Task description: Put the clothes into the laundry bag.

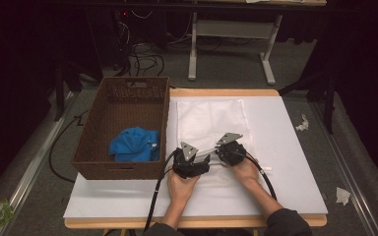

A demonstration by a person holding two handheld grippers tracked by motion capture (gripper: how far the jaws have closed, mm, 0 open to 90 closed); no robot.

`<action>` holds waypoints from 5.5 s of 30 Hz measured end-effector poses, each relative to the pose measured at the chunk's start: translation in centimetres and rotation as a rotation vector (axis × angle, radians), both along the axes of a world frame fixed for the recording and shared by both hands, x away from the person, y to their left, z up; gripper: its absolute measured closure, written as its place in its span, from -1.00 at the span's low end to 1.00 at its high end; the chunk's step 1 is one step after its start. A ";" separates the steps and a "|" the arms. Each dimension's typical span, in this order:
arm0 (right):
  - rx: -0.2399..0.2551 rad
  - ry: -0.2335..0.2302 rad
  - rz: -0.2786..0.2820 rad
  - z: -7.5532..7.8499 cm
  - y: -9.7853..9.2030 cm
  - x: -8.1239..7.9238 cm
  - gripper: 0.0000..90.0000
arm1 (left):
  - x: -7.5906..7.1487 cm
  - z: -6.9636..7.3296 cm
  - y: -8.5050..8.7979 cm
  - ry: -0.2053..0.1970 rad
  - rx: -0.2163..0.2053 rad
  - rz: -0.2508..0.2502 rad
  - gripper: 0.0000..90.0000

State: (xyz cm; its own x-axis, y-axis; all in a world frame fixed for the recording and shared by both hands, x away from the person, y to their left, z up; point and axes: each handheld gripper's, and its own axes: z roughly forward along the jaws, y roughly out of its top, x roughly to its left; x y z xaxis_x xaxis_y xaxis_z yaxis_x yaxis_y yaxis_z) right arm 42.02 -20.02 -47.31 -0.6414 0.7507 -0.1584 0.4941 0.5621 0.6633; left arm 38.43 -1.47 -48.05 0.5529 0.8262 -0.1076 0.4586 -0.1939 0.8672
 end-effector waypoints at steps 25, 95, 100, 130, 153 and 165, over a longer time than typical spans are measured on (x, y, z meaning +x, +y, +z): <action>0.028 -0.010 -0.017 2.5 -0.3 0.5 0.98 | 0.0 0.0 0.5 0.022 0.000 0.051 -0.56; 0.128 -0.059 -0.007 12.0 -1.7 2.7 0.98 | 1.4 -0.5 -1.2 0.146 0.188 0.161 -0.46; 0.138 -0.080 0.004 13.0 -2.1 2.0 0.98 | 1.4 -0.5 -1.2 0.145 0.191 0.159 -0.46; 0.101 -0.074 -0.028 12.8 -1.9 2.1 0.99 | 1.4 1.5 -1.3 0.135 0.240 0.055 -0.34; 0.092 -0.067 -0.004 12.0 1.0 2.3 0.99 | -2.5 6.5 0.5 -0.010 0.205 -0.059 -0.31; 0.093 -0.063 0.002 12.0 1.2 2.2 0.99 | -2.4 9.8 1.4 0.005 0.152 -0.159 -0.17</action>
